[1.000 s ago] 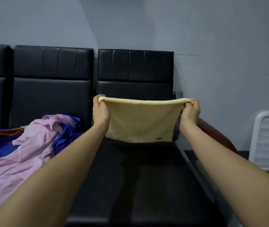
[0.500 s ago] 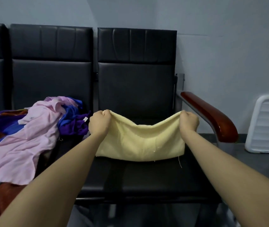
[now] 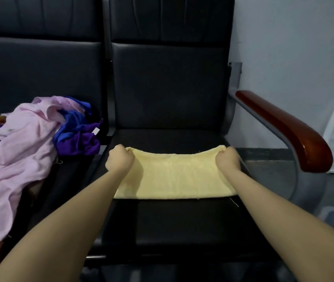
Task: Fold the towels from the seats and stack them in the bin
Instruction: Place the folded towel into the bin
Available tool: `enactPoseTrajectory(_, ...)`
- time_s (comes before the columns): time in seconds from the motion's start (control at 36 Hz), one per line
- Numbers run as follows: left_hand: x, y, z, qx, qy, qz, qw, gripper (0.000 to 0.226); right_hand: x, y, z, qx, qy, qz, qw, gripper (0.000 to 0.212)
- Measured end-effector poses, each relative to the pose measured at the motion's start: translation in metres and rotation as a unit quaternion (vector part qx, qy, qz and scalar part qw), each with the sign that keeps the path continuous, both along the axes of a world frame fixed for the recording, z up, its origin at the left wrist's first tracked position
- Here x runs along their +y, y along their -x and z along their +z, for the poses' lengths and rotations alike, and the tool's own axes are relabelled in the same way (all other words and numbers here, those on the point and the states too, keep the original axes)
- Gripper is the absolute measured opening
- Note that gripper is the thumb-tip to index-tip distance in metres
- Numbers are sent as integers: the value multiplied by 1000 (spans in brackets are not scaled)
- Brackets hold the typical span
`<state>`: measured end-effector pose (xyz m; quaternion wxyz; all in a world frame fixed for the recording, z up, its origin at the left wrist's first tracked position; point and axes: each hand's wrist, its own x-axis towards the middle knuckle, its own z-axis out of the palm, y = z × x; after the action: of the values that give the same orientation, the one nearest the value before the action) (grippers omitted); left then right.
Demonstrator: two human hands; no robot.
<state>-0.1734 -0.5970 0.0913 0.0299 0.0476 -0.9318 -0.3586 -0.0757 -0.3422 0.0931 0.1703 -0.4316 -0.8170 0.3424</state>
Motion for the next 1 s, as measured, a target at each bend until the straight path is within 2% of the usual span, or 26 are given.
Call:
enactPoseTrajectory(0.17,3,14,-3,26,-12,21,999,26,7,16,-6,19,-55,-35,998,33)
enactPoseTrajectory(0.31,8,26,1,24,12,19,999,27,3,26,-8,20,-54,-27,998,30)
enactPoseTrajectory(0.42,16,23,-9,-23,111,6,993,56,-5,26,-22,-16,-142,36,989,45)
enactPoseTrajectory(0.56,18,0,-26,8,198,0,980,52,-25,9,-37,39,-205,221,953,33)
enactPoseTrajectory(0.64,12,-11,-30,-22,203,24,979,53,-36,1,-41,10,-228,350,909,34)
enactPoseTrajectory(0.72,3,-20,-30,-45,218,45,974,58,-42,-3,-41,-61,-227,425,874,45)
enactPoseTrajectory(0.81,-7,-27,-30,-43,266,26,963,50,-46,-6,-43,-130,-245,450,849,50)
enactPoseTrajectory(1.0,-13,-41,-27,3,280,-35,959,31,-52,-16,-44,-160,-260,431,849,51)
